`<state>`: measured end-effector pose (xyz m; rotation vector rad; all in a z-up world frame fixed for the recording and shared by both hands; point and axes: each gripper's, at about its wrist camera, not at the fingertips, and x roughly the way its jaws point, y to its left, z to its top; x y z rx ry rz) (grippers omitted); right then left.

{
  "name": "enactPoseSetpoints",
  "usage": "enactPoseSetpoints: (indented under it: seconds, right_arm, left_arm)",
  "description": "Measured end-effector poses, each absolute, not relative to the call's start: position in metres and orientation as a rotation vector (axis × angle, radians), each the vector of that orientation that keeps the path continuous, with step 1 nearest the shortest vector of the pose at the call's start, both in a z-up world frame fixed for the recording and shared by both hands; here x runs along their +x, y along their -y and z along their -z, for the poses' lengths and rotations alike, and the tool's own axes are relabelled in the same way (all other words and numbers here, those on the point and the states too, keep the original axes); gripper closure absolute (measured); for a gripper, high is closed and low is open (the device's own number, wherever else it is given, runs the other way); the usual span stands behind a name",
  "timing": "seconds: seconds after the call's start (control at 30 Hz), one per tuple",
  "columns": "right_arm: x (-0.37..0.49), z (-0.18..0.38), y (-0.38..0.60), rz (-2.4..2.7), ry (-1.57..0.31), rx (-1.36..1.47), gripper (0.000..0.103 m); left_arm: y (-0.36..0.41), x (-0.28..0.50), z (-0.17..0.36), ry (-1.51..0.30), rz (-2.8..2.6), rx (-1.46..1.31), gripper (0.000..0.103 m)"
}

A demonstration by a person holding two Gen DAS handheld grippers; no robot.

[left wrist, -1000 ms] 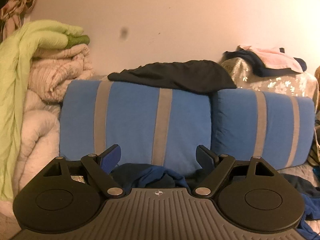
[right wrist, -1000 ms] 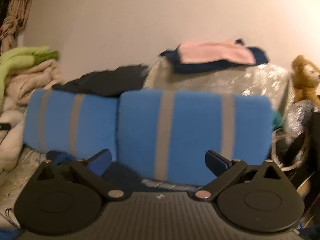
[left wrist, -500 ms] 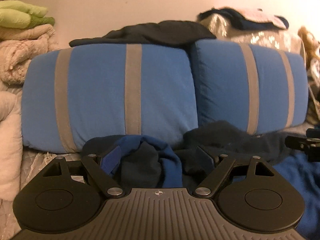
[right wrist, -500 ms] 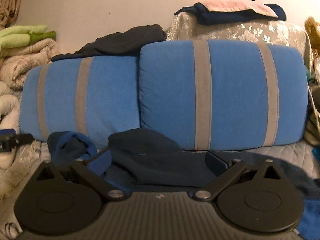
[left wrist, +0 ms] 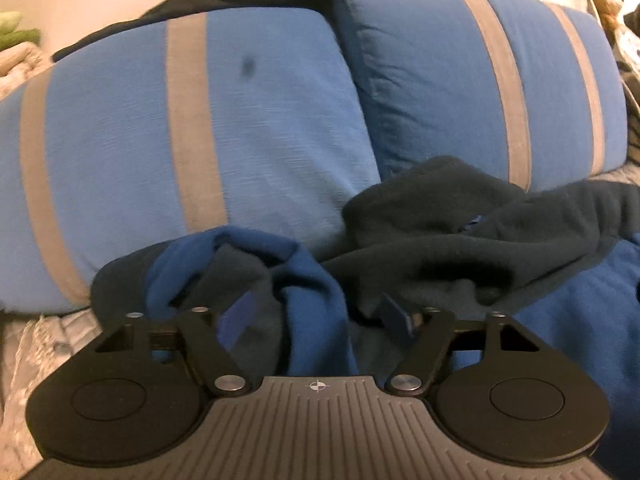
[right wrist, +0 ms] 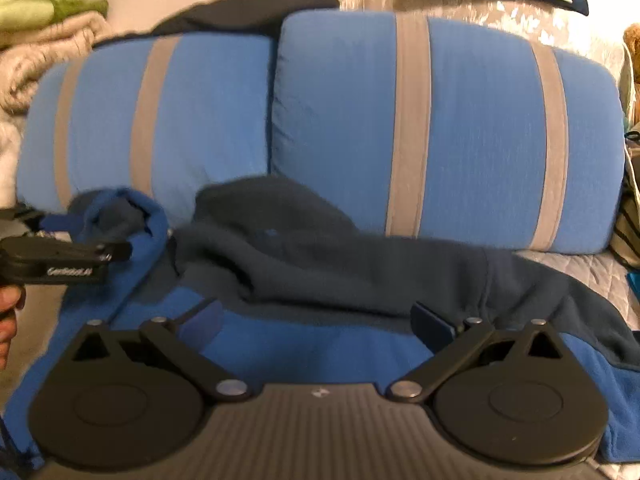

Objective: Fold clothes
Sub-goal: 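Lower the left gripper onto the blue fleece cuff and close it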

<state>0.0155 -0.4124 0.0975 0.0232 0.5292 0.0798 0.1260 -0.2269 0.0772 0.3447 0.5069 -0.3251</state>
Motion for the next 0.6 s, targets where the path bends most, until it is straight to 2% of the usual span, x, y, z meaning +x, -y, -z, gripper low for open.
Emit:
enactPoseSetpoints:
  seconds: [0.17, 0.23, 0.3, 0.4, 0.6]
  right_arm:
    - [0.018, -0.093, 0.408, -0.079, -0.559, 0.002, 0.0]
    - [0.019, -0.091, 0.407, -0.078, -0.571, -0.006, 0.0]
    - [0.019, -0.09, 0.407, -0.076, -0.579, -0.009, 0.0]
    - [0.02, -0.089, 0.408, -0.078, -0.586, -0.006, 0.0]
    - [0.02, -0.088, 0.407, -0.079, -0.592, -0.005, 0.0]
  left_arm:
    - [0.244, 0.149, -0.062, -0.536, 0.324, 0.429, 0.048]
    - [0.246, 0.155, -0.059, -0.562, 0.318, 0.44, 0.083]
    - [0.242, 0.156, -0.06, -0.593, 0.313, 0.416, 0.091]
    - [0.232, 0.146, -0.072, -0.59, 0.329, 0.348, 0.095]
    - [0.223, 0.099, -0.091, -0.576, 0.452, 0.322, 0.096]
